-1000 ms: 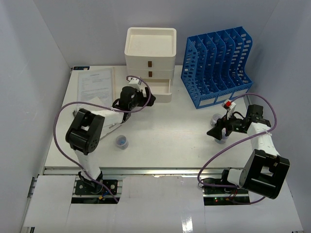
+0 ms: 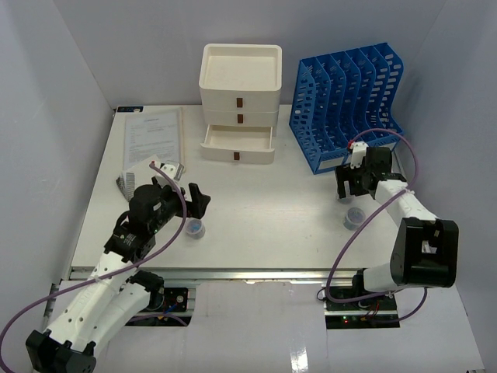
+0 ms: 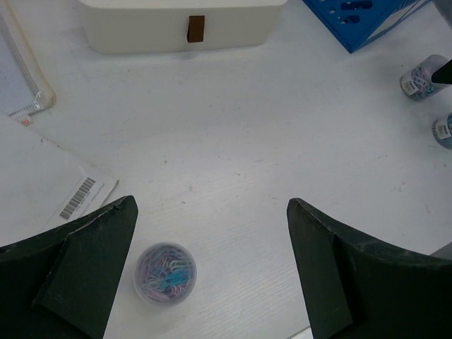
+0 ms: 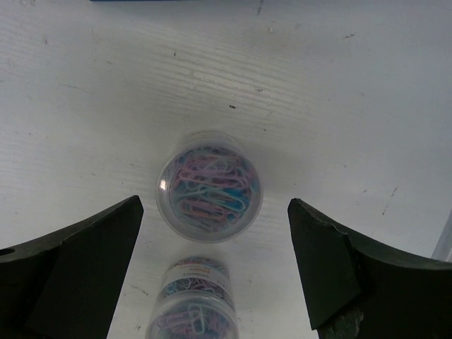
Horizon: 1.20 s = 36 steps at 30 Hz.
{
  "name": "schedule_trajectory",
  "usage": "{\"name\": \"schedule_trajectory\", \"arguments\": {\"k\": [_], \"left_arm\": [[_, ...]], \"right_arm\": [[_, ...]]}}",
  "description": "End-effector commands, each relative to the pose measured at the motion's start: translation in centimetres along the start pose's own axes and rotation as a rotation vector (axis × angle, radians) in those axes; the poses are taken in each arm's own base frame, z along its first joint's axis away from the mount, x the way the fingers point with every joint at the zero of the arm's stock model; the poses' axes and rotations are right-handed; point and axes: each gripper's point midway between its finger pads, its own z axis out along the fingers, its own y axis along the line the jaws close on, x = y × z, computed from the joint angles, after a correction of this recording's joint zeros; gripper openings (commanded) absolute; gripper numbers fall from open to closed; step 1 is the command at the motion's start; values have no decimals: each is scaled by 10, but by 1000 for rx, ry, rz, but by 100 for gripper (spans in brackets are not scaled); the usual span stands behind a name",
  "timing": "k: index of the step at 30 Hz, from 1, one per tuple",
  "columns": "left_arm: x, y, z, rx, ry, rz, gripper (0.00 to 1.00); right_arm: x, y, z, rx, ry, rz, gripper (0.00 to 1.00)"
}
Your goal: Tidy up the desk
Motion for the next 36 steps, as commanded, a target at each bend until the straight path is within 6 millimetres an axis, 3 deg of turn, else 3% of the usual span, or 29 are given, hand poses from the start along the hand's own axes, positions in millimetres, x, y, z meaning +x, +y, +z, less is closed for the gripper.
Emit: {"name": "schedule_trajectory", "arguments": {"k": [1, 7, 10, 16, 19, 24, 27, 30, 33, 36], "left_arm": [[2, 10, -4, -49, -8, 4, 98], [0, 10, -6, -51, -14, 9, 98], [-3, 9, -8, -48, -27, 8, 98], [-4, 9, -8, -46, -30, 5, 98], [-4, 8, -9, -45, -32, 1, 98], [-4, 8, -10, -46, -38, -11, 98], [-2, 7, -10, -47, -32, -32, 98], [1, 10, -11, -73, -22, -97, 98], [9, 7, -14, -77, 10, -183, 98], [18, 4, -18, -90, 37, -303, 98]], "right_arm": [[-26, 8, 8, -68, -71, -21, 90], [-13, 5, 22, -49, -24, -10, 95], [-13, 4, 20, -40, -31, -13, 70], [-22, 11, 7, -69, -84, -115, 34], [-30, 54, -5, -265, -114, -237, 23], [-43, 137, -38, -607, -126, -520, 14], [-67, 185, -50, -703, -164, -671, 8], [-105, 216, -54, -696, -244, -738, 8], [-182, 247, -46, -606, -370, -699, 8], [-248, 259, -23, -527, -442, -543, 9]]}}
